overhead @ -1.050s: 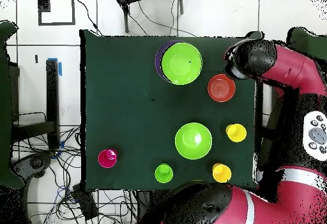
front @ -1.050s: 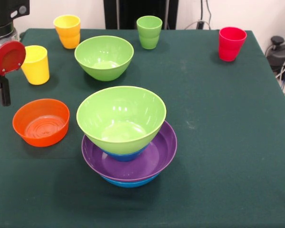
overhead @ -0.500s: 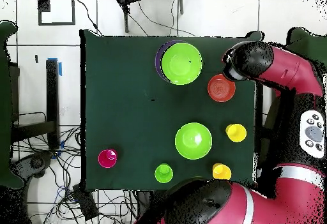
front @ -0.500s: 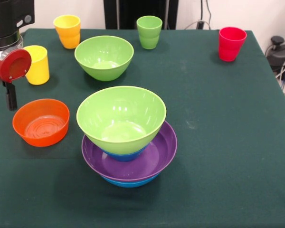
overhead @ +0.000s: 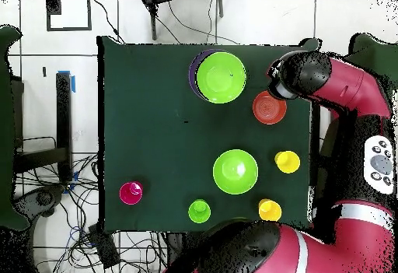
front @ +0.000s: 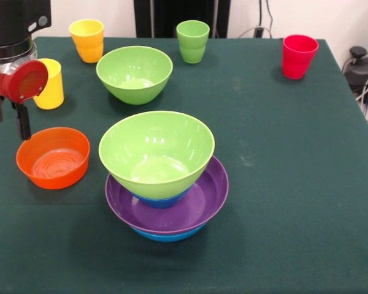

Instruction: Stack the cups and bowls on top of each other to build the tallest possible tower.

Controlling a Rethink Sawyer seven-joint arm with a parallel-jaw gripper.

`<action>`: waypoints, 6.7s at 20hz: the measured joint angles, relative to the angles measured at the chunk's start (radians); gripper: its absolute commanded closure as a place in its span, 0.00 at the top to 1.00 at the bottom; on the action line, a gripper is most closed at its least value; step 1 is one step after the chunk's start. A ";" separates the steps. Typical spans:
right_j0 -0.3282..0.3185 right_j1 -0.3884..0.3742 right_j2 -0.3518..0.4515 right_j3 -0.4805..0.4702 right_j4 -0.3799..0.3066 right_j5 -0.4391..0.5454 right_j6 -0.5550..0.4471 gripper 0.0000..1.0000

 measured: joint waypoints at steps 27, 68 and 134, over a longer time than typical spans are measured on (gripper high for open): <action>0.022 -0.028 0.000 0.048 0.018 -0.001 0.000 1.00; 0.023 0.118 0.000 0.047 0.019 -0.021 0.000 1.00; 0.022 0.255 0.001 -0.105 0.019 -0.045 0.000 1.00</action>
